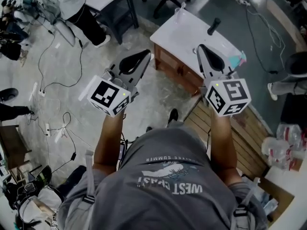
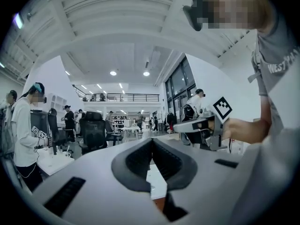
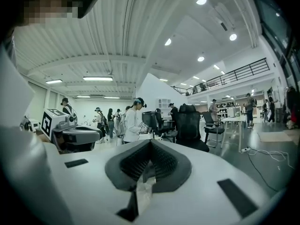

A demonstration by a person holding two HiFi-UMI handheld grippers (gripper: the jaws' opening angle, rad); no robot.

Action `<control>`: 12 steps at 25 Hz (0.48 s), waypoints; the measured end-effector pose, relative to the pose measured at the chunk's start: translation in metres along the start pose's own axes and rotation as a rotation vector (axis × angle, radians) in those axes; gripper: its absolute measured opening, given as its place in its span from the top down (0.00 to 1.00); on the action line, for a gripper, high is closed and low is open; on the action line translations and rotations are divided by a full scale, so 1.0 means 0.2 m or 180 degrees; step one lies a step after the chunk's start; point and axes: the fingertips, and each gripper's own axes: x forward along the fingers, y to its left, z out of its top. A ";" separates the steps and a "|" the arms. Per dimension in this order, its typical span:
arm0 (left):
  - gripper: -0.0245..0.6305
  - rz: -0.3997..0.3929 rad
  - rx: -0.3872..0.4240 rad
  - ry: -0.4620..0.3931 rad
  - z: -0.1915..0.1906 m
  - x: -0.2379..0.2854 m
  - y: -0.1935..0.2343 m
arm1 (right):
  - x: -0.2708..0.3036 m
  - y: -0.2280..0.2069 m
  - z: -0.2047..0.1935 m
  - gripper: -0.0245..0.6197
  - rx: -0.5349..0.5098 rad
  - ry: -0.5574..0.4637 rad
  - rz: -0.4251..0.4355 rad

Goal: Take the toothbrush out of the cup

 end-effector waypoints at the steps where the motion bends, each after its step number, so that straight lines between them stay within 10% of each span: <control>1: 0.96 0.0029 -0.0003 0.0012 -0.01 0.03 0.01 | 0.02 -0.03 0.00 0.95 0.0003 -0.0005 0.0033; 12: 0.96 0.0312 0.0034 0.0117 -0.02 0.32 0.11 | 0.25 -0.34 0.02 0.95 0.0055 -0.0034 0.0323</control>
